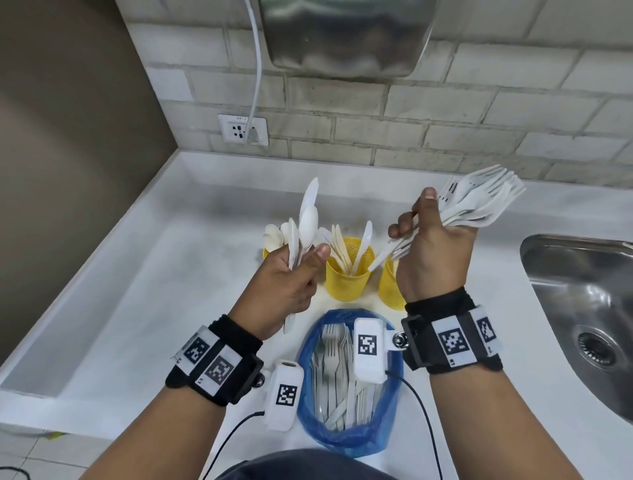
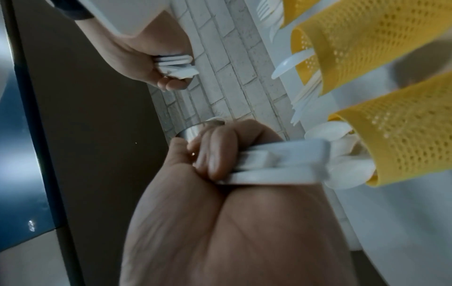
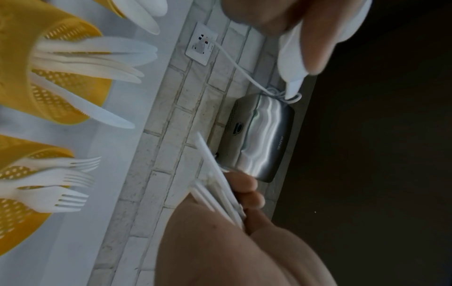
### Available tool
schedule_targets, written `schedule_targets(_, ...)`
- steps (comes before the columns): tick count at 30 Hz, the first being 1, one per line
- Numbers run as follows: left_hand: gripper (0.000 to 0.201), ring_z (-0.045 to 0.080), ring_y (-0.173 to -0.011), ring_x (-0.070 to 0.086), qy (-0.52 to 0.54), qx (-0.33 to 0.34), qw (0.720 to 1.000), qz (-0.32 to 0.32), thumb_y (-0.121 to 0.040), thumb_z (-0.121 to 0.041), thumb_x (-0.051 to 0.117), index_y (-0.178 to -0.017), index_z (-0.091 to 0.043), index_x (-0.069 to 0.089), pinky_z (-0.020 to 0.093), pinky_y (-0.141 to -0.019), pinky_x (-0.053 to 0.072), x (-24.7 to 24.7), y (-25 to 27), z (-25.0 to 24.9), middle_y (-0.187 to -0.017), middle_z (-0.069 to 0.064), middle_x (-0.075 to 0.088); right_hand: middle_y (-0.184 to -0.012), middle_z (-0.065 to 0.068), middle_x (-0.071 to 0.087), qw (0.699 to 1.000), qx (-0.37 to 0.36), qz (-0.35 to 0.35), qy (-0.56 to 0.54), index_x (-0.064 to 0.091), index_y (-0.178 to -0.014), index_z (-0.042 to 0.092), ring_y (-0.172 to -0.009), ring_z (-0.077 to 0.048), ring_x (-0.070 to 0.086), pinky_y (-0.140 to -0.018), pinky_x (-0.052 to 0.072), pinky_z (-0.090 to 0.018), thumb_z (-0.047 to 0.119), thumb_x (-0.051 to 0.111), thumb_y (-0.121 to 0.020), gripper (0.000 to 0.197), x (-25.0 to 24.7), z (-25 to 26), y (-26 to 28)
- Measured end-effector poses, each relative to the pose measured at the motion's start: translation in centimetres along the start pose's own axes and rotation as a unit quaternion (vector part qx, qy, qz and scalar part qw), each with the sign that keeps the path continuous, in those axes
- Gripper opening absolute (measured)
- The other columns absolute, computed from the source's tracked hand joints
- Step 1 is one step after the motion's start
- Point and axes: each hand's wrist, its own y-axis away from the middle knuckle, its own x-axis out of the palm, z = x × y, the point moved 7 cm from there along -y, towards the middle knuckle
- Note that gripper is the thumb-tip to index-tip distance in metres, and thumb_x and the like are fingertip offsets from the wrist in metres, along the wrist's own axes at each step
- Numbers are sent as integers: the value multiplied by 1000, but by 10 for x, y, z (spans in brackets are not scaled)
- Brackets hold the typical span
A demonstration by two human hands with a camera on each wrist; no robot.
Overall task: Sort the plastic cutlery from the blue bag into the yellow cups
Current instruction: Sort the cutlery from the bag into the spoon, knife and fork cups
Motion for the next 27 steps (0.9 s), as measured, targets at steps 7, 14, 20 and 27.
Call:
schedule_targets(7,41,34,-102,75,137,-112,984,0,-106,-34,52,-124,2,57,35,-78,64,15,-6,10,-111,22,76,-73,13,55,971,-146,140,127,57,-118,28,-59,-24,46,-59,45,-35,7,53,-106,24,42,26,31)
schedule_targets(14,61,35,-106,67,229,-128,965,-5,-105,-33,57,-142,14,46,38,-85,63,22,-15,9,-126,34,64,-90,8,69,959,-80,199,183,65,-105,27,-83,-14,66,-83,55,-39,29,72,-94,13,52,-11,57)
schedule_targets(20,64,39,-111,68,251,-131,959,-10,-105,-33,58,-146,13,40,39,-80,61,18,-14,13,-137,37,56,-60,11,56,963,-72,211,152,56,-72,16,-57,-6,55,-63,46,-22,26,70,-92,27,49,-3,62)
schedule_targets(27,60,40,-117,62,247,-125,961,16,-106,-31,55,-146,11,42,37,-82,61,20,-13,10,-145,42,41,-57,11,59,960,-42,209,182,59,-69,21,-56,-7,59,-63,48,-24,29,71,-93,29,47,-10,66)
